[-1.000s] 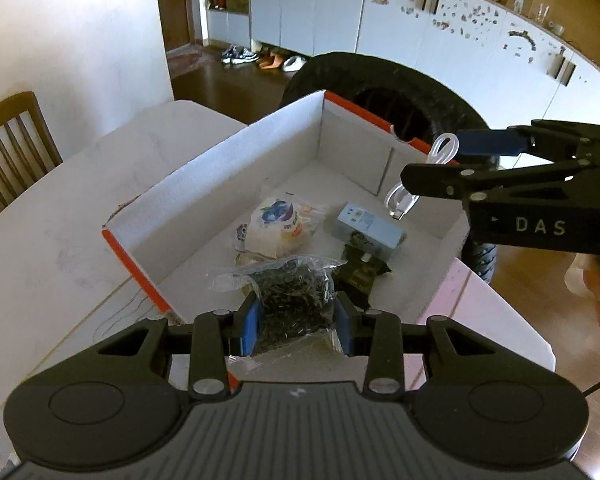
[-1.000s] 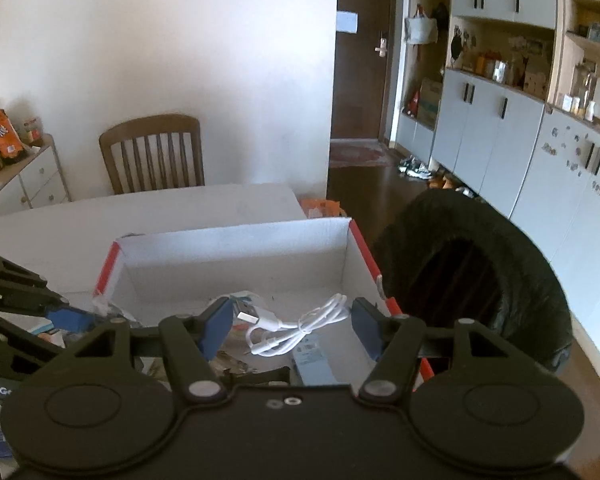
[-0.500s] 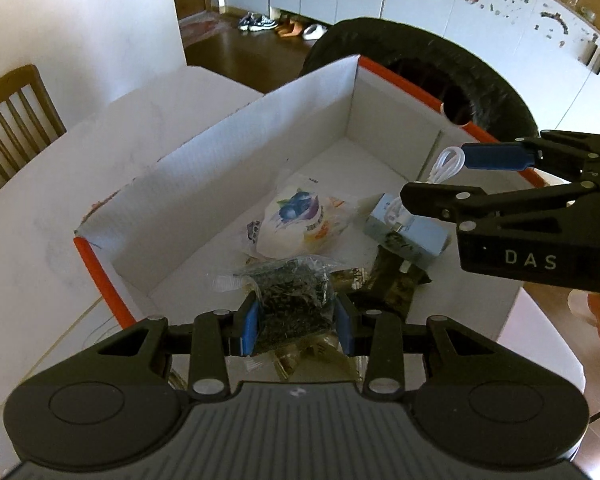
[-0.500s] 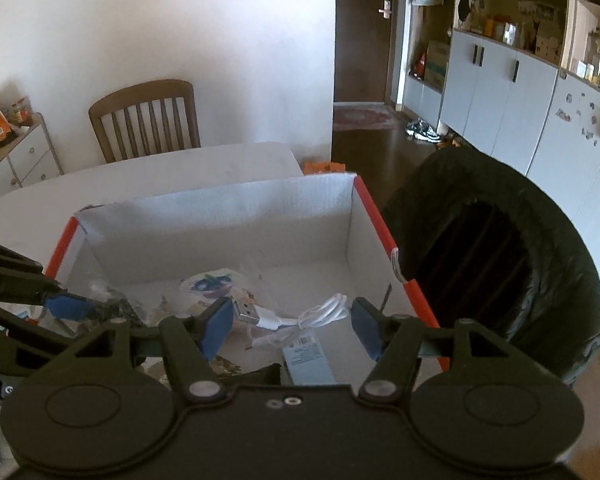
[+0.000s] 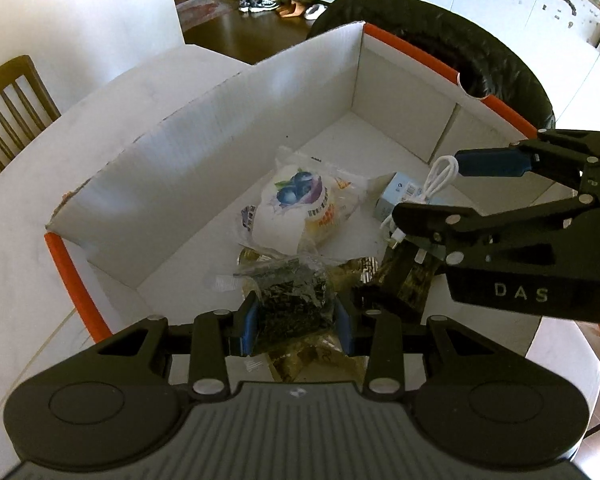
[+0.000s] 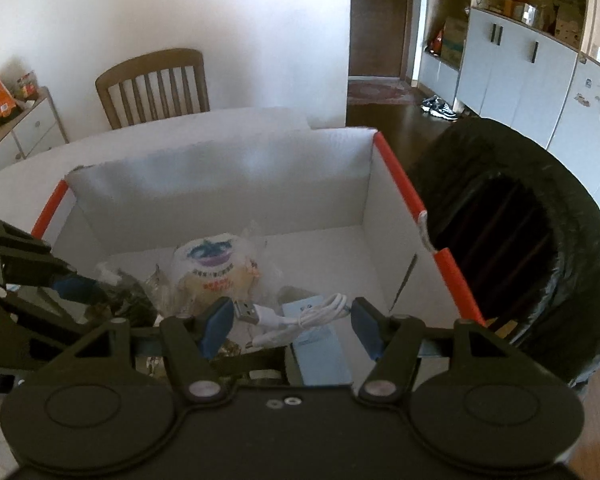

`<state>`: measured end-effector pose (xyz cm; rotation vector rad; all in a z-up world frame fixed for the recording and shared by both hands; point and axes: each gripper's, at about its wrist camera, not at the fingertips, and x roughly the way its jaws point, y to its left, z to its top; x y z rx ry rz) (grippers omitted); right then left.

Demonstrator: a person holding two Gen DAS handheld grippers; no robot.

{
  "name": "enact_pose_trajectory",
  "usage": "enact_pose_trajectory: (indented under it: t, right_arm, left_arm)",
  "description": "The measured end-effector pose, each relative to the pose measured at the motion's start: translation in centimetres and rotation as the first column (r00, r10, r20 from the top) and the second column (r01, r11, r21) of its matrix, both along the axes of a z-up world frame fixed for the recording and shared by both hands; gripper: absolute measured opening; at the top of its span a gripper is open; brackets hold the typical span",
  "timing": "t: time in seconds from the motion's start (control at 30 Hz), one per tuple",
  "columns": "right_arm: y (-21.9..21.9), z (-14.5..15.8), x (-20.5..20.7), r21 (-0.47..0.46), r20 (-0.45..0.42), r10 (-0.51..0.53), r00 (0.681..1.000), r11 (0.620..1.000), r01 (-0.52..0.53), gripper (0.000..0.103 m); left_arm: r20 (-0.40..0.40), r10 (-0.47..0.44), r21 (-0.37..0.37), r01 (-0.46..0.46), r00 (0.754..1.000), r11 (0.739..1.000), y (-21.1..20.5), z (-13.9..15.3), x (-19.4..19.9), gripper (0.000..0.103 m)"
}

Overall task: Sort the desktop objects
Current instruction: 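Open right tool to drop the cable while left tool releases the tea bag in the box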

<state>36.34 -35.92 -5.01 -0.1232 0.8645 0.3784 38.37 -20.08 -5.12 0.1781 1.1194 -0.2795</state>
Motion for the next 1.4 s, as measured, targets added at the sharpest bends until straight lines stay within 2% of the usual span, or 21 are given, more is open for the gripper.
enact_pose_trajectory:
  t: [0.37,0.43,0.5,0.6,0.83,1.23,1.4]
  right_arm:
    - [-0.4,-0.2,0.2,0.014,-0.037,0.016,0.999,1.000,-0.016,0.067]
    - [-0.6,-0.2,0.2,0.018,-0.038,0.014,0.999,1.000,-0.013,0.071]
    - [-0.8,0.0,0.1,0.032,-0.037,0.012,0.999,0.999,-0.011,0.076]
    - [-1.0,0.2,0.1,0.045,-0.036,0.014,0.999,0.999,-0.013,0.079]
    - [-2.0,1.4,-0.3,0.091,-0.040,0.006,0.999,0.996,-0.003,0.086]
    - [-2.2,4.3,-2.7,0.128,-0.005,0.041,0.999,0.991,-0.040,0.086]
    - [-2.1,5.6,-3.8,0.159,0.009,0.054,0.998,0.986,-0.055,0.089]
  left_arm:
    - [-0.005,0.001,0.003,-0.001,1.000,1.000,-0.4,-0.3,0.2,0.038]
    - [-0.004,0.001,-0.001,-0.001,1.000,1.000,-0.3,-0.3,0.2,0.041]
    - [0.001,0.005,-0.001,-0.005,1.000,1.000,-0.2,-0.2,0.1,0.055]
    - [0.018,0.004,-0.005,-0.003,1.000,1.000,-0.2,0.0,-0.2,0.064]
    - [0.033,0.016,-0.039,-0.015,0.999,0.999,0.4,1.2,-0.8,0.065]
    - [0.092,0.030,-0.114,-0.019,0.995,0.993,1.8,4.1,-3.0,0.065]
    - [0.115,0.033,-0.136,-0.018,0.993,0.991,2.7,5.1,-4.3,0.065]
